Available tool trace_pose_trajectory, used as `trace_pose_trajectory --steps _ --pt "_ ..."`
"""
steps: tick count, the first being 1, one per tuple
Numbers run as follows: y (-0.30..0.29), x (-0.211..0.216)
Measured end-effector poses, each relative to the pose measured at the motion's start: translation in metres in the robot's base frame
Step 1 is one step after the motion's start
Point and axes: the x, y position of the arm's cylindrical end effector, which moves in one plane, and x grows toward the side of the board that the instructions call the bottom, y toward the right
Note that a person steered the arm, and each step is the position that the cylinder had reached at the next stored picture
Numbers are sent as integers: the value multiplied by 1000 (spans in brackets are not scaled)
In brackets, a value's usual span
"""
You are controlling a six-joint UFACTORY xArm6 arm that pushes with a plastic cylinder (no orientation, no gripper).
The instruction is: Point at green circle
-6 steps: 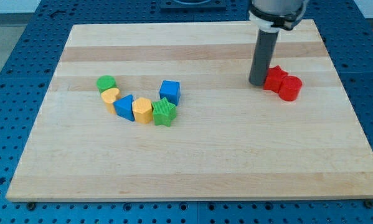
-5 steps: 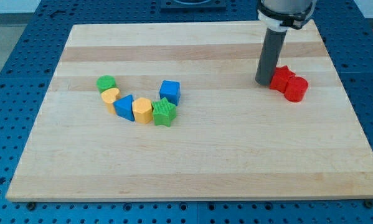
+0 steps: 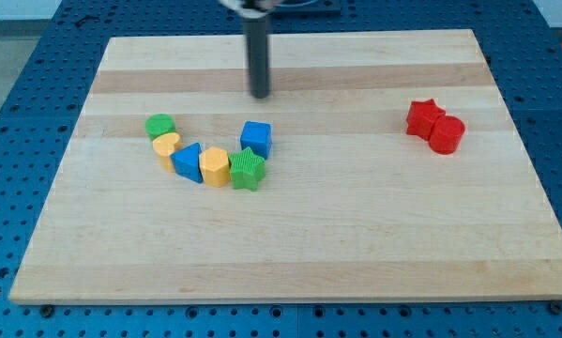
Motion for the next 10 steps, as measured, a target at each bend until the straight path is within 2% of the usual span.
trace_pose_trajectory --steps 2,3,4,8,10 --pt "-151 20" --pt "-189 37" --pt "-196 42" --pt "-155 81" --pt "-95 78"
